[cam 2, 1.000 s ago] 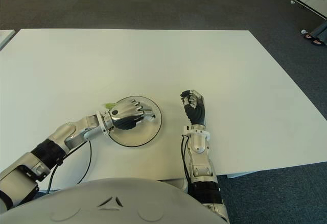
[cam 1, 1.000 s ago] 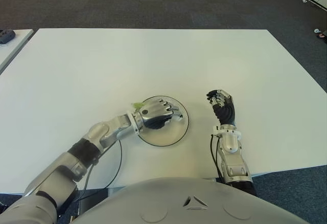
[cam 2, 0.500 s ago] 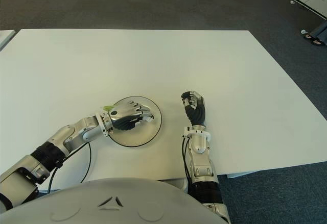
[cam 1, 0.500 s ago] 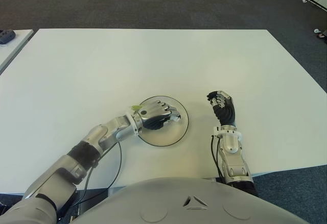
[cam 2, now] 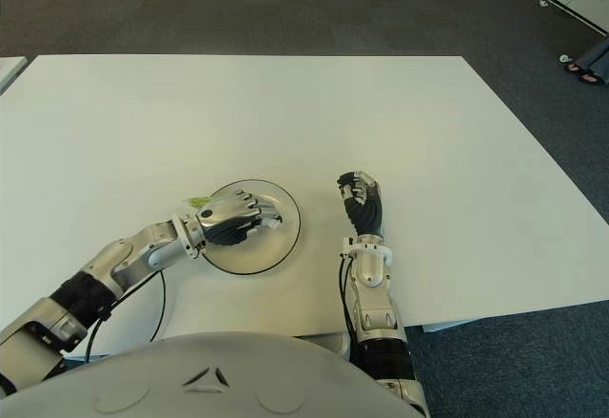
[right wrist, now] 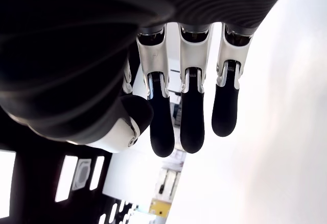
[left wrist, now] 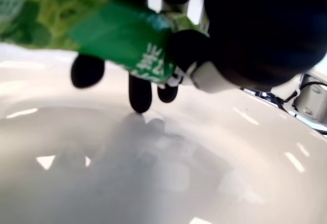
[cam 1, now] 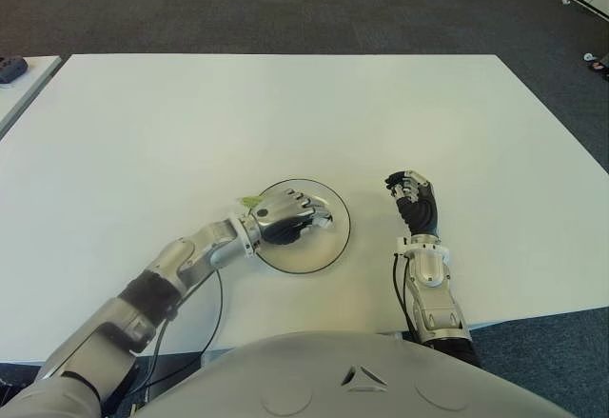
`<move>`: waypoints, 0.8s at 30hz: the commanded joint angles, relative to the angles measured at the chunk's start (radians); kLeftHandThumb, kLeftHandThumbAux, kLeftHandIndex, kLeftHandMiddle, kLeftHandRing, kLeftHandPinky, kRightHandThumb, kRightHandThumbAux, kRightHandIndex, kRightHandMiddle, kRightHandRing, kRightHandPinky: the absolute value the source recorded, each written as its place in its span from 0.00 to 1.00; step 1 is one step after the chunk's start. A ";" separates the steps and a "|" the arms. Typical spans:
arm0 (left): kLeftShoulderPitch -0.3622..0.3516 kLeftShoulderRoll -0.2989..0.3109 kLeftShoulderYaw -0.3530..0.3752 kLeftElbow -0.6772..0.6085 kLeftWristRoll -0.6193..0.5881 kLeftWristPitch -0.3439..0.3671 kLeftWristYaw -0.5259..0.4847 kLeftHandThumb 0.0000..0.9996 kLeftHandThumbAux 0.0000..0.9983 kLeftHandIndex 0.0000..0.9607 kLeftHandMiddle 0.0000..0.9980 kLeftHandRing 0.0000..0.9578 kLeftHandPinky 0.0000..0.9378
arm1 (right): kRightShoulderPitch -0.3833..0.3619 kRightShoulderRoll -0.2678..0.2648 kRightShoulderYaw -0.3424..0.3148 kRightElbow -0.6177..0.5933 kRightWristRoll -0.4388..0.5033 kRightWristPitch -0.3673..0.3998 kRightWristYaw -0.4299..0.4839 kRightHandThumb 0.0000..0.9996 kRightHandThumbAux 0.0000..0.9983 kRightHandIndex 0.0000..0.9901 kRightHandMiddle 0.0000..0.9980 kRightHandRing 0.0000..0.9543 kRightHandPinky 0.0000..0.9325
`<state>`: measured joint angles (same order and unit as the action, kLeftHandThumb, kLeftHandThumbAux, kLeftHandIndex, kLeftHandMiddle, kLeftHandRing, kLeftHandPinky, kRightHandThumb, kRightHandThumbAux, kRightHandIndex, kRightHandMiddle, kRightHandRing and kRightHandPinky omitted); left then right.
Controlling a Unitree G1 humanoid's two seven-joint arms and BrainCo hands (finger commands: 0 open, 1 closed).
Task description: Put the toothpaste on the table into the plate.
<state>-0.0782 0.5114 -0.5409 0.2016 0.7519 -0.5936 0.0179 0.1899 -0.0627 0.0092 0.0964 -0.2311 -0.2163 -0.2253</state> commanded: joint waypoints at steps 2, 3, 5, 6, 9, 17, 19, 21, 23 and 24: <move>0.009 0.005 0.027 -0.038 -0.054 0.027 -0.079 0.87 0.66 0.30 0.50 0.48 0.47 | -0.013 -0.001 -0.002 0.019 0.002 -0.010 0.004 0.71 0.73 0.42 0.47 0.47 0.47; 0.004 0.005 0.030 -0.040 -0.055 0.024 -0.085 0.89 0.65 0.24 0.49 0.44 0.43 | -0.014 -0.001 -0.002 0.020 0.002 -0.009 0.004 0.71 0.73 0.42 0.47 0.47 0.47; 0.000 0.005 0.034 -0.043 -0.056 0.022 -0.093 0.72 0.67 0.16 0.37 0.37 0.38 | -0.015 -0.001 -0.002 0.021 0.002 -0.009 0.004 0.71 0.73 0.42 0.47 0.47 0.47; -0.002 0.006 0.035 -0.042 -0.051 0.018 -0.092 0.65 0.67 0.13 0.32 0.34 0.36 | -0.015 -0.001 -0.002 0.021 0.002 -0.009 0.004 0.71 0.73 0.42 0.47 0.47 0.47; -0.006 0.010 0.035 -0.042 -0.028 0.008 -0.080 0.47 0.64 0.05 0.16 0.19 0.22 | -0.016 -0.001 -0.002 0.021 0.000 -0.005 0.003 0.71 0.73 0.42 0.47 0.47 0.47; -0.015 0.009 0.045 -0.037 0.085 -0.022 0.063 0.27 0.42 0.00 0.01 0.01 0.01 | -0.020 -0.001 -0.002 0.023 -0.002 0.000 0.001 0.71 0.73 0.42 0.47 0.46 0.47; -0.020 0.009 0.051 -0.037 0.124 -0.019 0.116 0.26 0.39 0.00 0.00 0.00 0.01 | -0.021 -0.001 -0.002 0.023 -0.003 0.001 0.001 0.71 0.73 0.42 0.47 0.46 0.47; -0.027 0.008 0.054 -0.032 0.148 -0.015 0.149 0.25 0.34 0.00 0.00 0.00 0.00 | -0.022 -0.001 -0.002 0.024 -0.003 0.001 0.001 0.71 0.73 0.42 0.47 0.46 0.46; -0.031 0.006 0.056 -0.026 0.169 -0.010 0.179 0.24 0.32 0.00 0.00 0.00 0.00 | -0.023 -0.001 -0.002 0.024 -0.003 0.001 0.001 0.71 0.73 0.42 0.46 0.46 0.46; -0.033 0.004 0.056 -0.024 0.179 -0.007 0.194 0.23 0.30 0.00 0.00 0.00 0.00 | -0.024 -0.001 -0.002 0.024 -0.003 0.001 0.001 0.71 0.73 0.42 0.46 0.46 0.46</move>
<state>-0.0988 0.5151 -0.4880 0.1622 0.8865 -0.6130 0.1698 0.1798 -0.0625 0.0088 0.1091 -0.2312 -0.2202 -0.2250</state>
